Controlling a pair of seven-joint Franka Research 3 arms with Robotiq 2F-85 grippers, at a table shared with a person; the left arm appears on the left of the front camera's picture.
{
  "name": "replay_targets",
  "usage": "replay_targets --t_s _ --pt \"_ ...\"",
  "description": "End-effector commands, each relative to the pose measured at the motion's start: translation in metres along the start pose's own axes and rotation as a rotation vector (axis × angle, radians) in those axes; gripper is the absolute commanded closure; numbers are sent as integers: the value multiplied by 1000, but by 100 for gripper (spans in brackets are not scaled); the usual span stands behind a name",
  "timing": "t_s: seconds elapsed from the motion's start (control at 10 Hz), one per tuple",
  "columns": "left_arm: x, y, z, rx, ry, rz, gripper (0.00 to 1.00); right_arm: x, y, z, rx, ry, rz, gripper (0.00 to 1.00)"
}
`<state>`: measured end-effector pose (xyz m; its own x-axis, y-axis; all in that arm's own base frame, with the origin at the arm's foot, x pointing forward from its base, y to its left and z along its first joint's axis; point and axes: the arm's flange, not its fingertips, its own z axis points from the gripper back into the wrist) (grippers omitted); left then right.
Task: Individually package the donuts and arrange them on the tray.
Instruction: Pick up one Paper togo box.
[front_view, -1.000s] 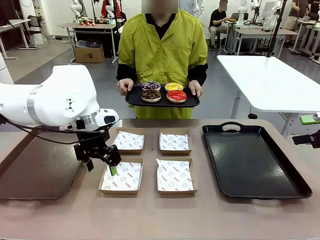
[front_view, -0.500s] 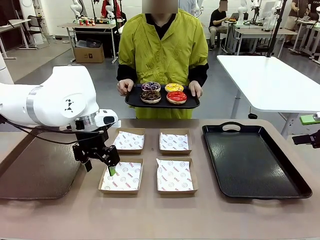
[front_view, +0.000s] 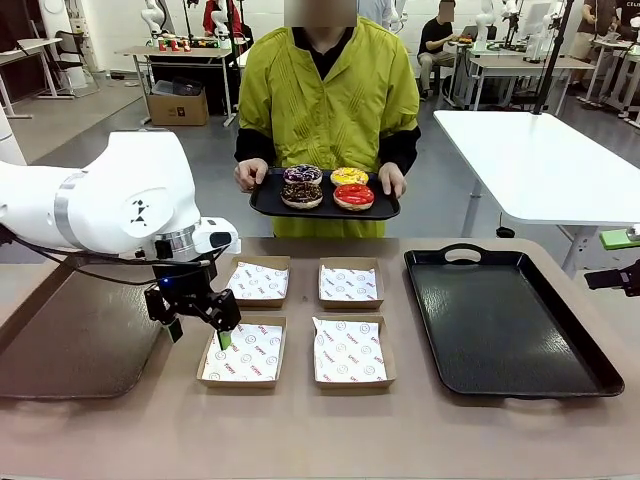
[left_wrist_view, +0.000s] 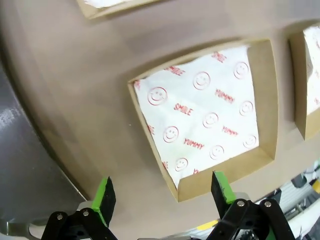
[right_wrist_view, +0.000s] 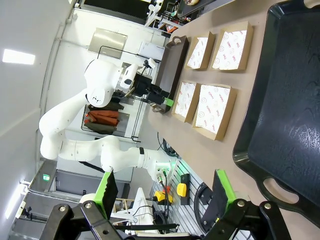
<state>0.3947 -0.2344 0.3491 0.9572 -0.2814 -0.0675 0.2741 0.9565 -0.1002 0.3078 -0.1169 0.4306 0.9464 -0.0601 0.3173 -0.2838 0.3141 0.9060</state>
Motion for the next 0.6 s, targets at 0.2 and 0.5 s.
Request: replay_targets --t_s 0.2,0.5 --pt "3 -15 -15 123 -65 181 0 -1 1 1 10 1 8 0" --pt "7 -9 -25 85 -115 149 0 -1 1 1 10 1 8 0"
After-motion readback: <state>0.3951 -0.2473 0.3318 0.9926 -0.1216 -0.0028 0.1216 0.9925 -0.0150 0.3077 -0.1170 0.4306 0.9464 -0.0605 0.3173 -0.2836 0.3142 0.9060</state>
